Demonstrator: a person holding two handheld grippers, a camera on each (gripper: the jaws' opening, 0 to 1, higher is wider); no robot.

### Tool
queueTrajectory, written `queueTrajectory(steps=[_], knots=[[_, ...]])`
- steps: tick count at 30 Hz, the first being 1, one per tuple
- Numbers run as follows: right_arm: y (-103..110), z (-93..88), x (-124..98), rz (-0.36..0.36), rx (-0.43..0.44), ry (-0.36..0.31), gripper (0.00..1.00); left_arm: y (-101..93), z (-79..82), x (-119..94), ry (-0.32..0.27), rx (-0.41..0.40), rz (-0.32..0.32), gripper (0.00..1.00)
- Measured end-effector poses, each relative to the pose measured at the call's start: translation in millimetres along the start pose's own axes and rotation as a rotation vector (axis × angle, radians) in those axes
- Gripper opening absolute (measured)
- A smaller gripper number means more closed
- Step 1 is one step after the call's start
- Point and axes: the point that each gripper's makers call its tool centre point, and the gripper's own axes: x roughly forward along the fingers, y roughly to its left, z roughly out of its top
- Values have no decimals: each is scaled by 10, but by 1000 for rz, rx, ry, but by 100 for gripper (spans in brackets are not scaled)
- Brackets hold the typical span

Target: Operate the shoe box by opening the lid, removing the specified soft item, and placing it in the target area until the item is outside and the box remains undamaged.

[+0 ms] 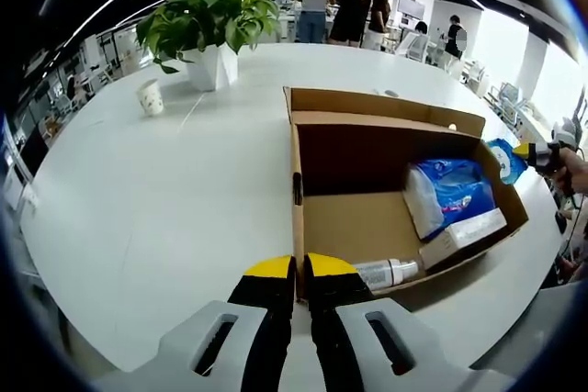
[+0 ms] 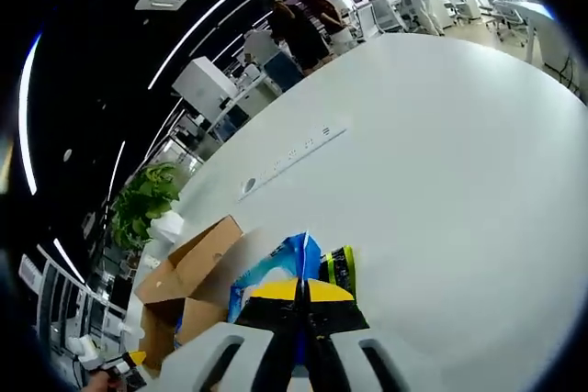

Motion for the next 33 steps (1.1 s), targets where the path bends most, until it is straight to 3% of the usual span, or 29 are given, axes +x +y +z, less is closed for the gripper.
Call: queueTrajectory(steps=[19, 33], knots=[[-276, -133, 134, -51, 8, 21, 0, 9, 5, -10, 10, 4, 7, 2], [-286, -122, 127, -47, 6, 23, 0, 11, 3, 0, 6, 2, 2, 2]])
